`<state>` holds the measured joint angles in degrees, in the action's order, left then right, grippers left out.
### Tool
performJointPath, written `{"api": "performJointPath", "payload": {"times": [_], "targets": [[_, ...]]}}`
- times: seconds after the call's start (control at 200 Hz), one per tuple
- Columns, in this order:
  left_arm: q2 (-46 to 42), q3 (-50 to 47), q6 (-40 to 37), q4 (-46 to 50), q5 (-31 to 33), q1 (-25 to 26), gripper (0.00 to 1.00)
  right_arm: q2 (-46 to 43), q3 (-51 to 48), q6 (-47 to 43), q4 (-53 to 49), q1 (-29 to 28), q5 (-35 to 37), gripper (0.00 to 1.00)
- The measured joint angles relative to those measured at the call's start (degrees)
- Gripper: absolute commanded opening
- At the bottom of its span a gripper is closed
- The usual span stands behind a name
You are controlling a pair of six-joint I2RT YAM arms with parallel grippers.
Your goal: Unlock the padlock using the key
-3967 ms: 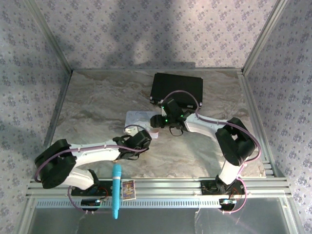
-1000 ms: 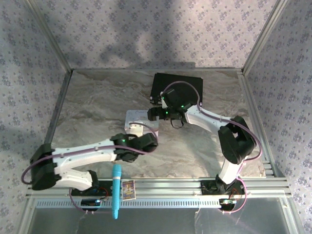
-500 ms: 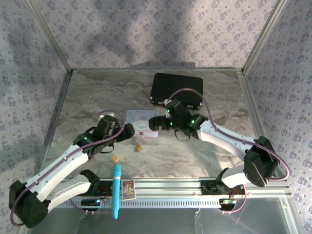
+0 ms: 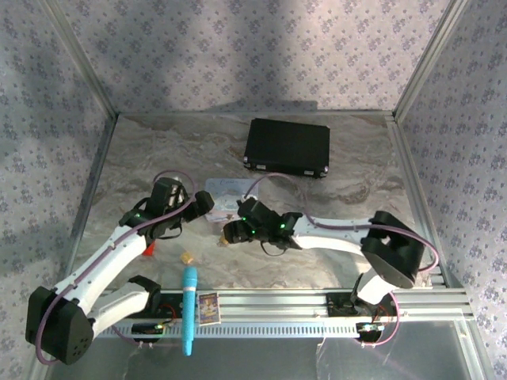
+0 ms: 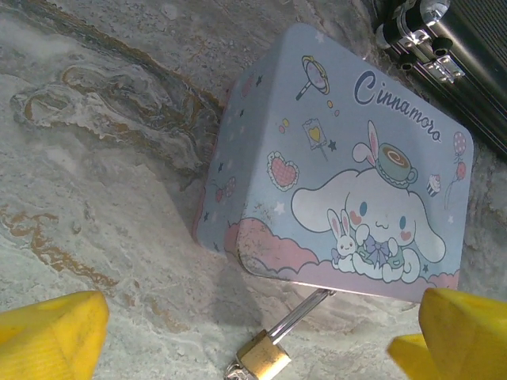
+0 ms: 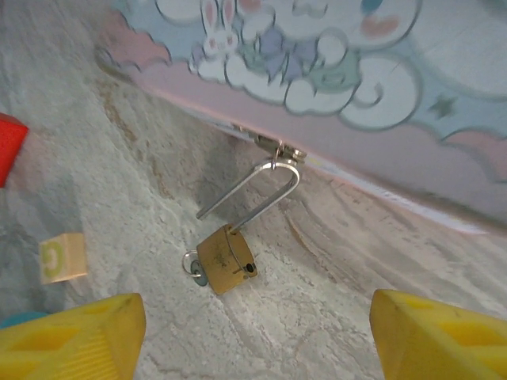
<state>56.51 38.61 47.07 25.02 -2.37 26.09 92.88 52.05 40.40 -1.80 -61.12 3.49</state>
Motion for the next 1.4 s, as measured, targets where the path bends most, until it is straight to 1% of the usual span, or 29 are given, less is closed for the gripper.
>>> {"api": "performJointPath", "payload": {"times": [0.075, 0.155, 0.48, 0.59, 0.74, 0.854, 0.964, 1.389, 1.404], "targets": [[0.20, 0.00, 0.00, -0.02, -0.04, -0.11, 1.00, 3.13, 0.81, 0.74, 0.68, -0.74, 0.24, 0.69], [0.22, -0.07, 0.00, -0.13, -0.20, -0.24, 1.00, 6.19, 2.08, 1.20, 1.29, -1.40, 0.50, 0.66], [0.22, -0.92, 0.02, -0.68, -0.17, -0.35, 1.00, 12.31, 6.71, 1.44, 1.33, -2.58, 1.95, 0.63], [0.22, -0.96, 0.02, -0.68, -0.02, -0.33, 1.00, 14.21, 8.70, 1.68, 0.11, -3.06, 3.13, 0.57], [0.22, -0.96, 0.04, -0.72, 0.26, -0.35, 1.00, 16.00, 12.04, 2.40, -4.83, -4.04, 6.40, 0.50], [0.17, -1.18, 0.04, -0.92, 0.26, -0.35, 1.00, 16.11, 12.33, 3.19, -5.73, -4.61, 7.52, 0.44], [0.17, -2.05, 0.07, -1.14, 0.26, -0.37, 1.00, 15.58, 11.13, 4.24, -4.57, -4.79, 7.43, 0.39], [-0.74, -2.58, 0.09, -1.25, 0.26, -0.39, 1.00, 10.86, 2.47, 8.79, 4.00, -3.98, 4.17, 0.23], [-0.79, -2.58, 0.09, -1.25, 0.26, -0.39, 1.00, 10.67, 2.12, 8.90, 4.39, -3.89, 4.04, 0.21]]}}
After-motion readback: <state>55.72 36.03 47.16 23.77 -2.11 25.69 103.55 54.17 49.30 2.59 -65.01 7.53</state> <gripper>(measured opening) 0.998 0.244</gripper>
